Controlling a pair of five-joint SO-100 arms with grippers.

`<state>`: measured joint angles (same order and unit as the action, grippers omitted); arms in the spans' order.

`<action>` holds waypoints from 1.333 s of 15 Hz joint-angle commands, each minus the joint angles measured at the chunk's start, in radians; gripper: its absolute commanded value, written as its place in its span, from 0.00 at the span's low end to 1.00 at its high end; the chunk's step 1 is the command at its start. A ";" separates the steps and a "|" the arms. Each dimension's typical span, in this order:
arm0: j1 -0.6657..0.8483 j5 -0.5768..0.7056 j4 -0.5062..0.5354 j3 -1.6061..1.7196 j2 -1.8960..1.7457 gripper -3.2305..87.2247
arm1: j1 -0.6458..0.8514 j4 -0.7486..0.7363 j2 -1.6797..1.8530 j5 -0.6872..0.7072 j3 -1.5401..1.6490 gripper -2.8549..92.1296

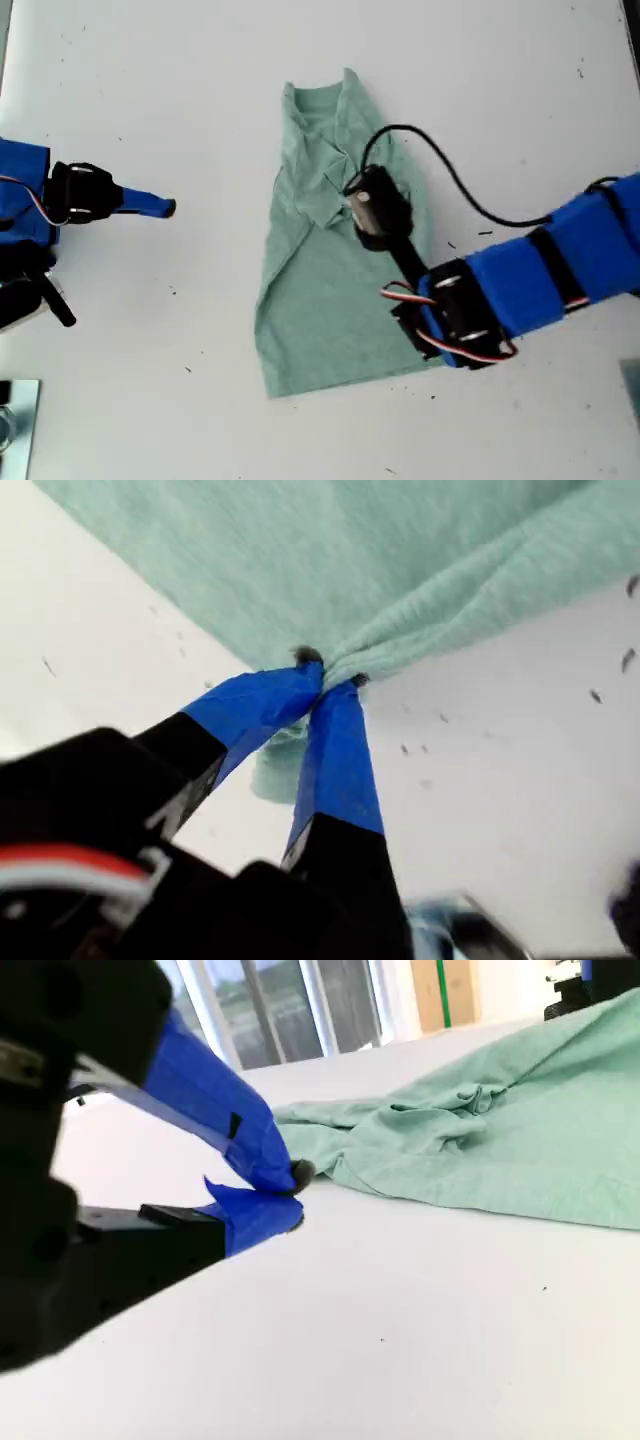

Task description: Fold t shirt

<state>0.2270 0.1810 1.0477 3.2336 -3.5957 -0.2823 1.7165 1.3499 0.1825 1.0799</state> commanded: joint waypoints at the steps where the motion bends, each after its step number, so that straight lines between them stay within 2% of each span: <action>1: -0.003 0.000 -0.020 0.011 -0.008 0.03 | 0.026 -0.072 -0.055 0.012 -0.161 0.02; 4: 0.005 0.005 -0.020 0.011 -0.008 0.03 | 0.025 -0.225 -0.074 0.006 -0.018 0.03; 5: 0.005 0.005 -0.020 0.011 -0.008 0.03 | 0.014 -0.270 -0.081 0.023 -0.020 0.19; 6: 0.002 0.005 -0.020 0.011 -0.008 0.03 | 0.002 -0.273 -0.078 0.048 -0.041 0.23; 8: -0.006 0.005 -0.020 0.011 -0.008 0.04 | -0.015 -0.181 0.002 0.064 -0.103 0.30; 11: -0.038 0.005 -0.020 0.011 -0.008 0.03 | 0.009 0.011 0.321 0.080 -0.029 0.27; 13: -0.003 0.005 -0.020 0.009 -0.008 0.03 | 0.107 -0.035 0.669 0.132 0.445 0.19; 15: 0.008 0.005 -0.020 0.009 -0.008 0.03 | 0.241 -0.331 1.065 0.238 1.058 0.14; 16: 0.002 0.005 -0.020 0.009 -0.008 0.03 | 0.308 -0.417 1.259 0.272 1.295 0.10; 18: -0.006 -0.006 -0.020 0.009 -0.008 0.03 | 0.426 -0.454 1.617 0.325 1.658 0.06; 20: -0.017 -0.031 -0.023 -0.006 -0.005 0.03 | 0.474 -0.466 1.795 0.330 1.845 0.06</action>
<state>0.2102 0.1749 1.0477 3.2321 -3.5957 0.1565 1.2855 3.0235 0.4939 2.8425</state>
